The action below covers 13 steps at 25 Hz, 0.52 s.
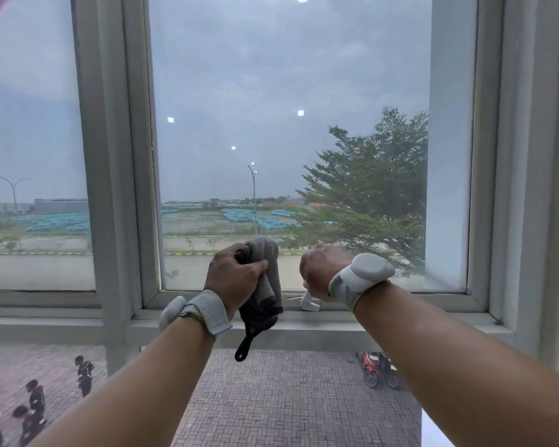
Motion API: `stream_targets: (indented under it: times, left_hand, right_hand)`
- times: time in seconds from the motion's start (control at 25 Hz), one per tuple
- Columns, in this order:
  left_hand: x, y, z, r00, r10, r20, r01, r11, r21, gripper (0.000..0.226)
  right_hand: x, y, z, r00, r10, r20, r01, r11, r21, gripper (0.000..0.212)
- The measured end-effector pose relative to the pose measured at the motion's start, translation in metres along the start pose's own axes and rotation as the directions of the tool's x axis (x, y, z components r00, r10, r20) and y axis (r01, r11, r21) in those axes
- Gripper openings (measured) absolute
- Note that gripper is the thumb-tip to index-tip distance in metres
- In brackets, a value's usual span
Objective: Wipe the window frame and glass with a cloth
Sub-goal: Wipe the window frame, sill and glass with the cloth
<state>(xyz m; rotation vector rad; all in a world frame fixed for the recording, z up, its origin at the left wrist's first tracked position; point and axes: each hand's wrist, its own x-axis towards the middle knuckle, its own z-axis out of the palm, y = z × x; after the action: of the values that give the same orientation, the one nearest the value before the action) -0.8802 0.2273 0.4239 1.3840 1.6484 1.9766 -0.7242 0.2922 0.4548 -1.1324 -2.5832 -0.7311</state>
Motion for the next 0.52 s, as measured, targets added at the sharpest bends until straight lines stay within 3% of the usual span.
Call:
stream_targets:
  times: [0.2,0.52]
  left_hand:
    - [0.002,-0.002,0.003,1.000,-0.004,0.006,0.004,1.000,0.008,0.009]
    - [0.003,0.001,0.022,1.000,0.006,0.027,-0.007,1.000,0.015,0.007]
  right_hand:
    - [-0.013,0.016,0.016,0.997,0.082,-0.017,-0.078,0.985,0.153,0.021]
    - [-0.042,0.026,0.056,0.955,0.295,0.026,-0.273,0.845,0.461,0.021]
